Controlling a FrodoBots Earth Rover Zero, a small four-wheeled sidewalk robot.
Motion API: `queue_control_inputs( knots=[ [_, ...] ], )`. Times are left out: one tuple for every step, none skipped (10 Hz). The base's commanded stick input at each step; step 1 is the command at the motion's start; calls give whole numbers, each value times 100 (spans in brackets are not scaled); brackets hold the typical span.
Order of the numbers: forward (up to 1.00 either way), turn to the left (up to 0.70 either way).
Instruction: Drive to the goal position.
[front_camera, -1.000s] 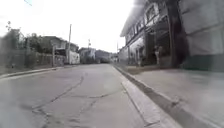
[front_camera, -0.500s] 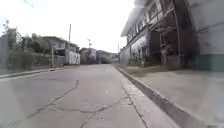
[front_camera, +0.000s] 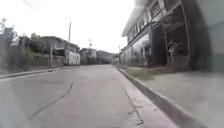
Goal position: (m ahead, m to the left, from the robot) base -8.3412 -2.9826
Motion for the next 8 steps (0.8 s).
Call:
queue_control_inputs(
  knots=[
    [100,0],
    [100,0],
    [100,0],
    [100,0],
    [100,0],
    [100,0],
    [100,0],
    [100,0]
  ],
)
